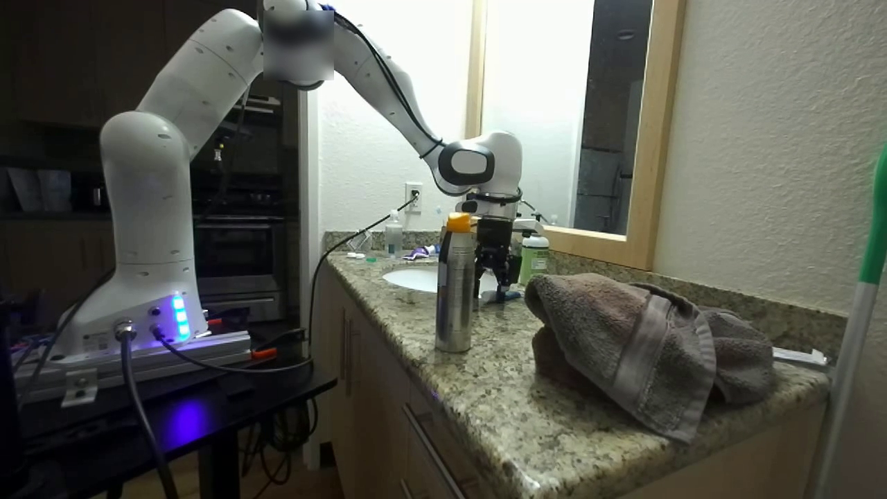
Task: Move the tubes forward
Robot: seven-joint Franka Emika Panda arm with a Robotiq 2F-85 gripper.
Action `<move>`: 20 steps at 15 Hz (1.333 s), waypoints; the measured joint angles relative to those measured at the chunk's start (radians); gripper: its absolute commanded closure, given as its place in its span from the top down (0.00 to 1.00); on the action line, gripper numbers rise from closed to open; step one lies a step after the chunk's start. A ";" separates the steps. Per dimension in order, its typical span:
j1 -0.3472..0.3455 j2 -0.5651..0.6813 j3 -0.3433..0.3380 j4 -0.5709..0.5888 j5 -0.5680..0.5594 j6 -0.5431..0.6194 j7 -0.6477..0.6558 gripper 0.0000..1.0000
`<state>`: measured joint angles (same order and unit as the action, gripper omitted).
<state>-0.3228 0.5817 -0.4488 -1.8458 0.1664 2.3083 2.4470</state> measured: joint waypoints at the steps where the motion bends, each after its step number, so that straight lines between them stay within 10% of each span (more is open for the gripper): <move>1: 0.001 -0.003 0.002 0.000 0.000 -0.002 0.000 0.38; 6: 0.004 -0.011 0.005 0.000 0.000 -0.006 0.000 0.02; 12: 0.002 -0.013 0.005 0.002 -0.031 -0.011 -0.052 0.07; 20: -0.047 -0.228 -0.029 -0.103 -0.162 -0.109 -0.486 0.07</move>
<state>-0.3696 0.3540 -0.4777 -1.9490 0.0039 2.1995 1.9609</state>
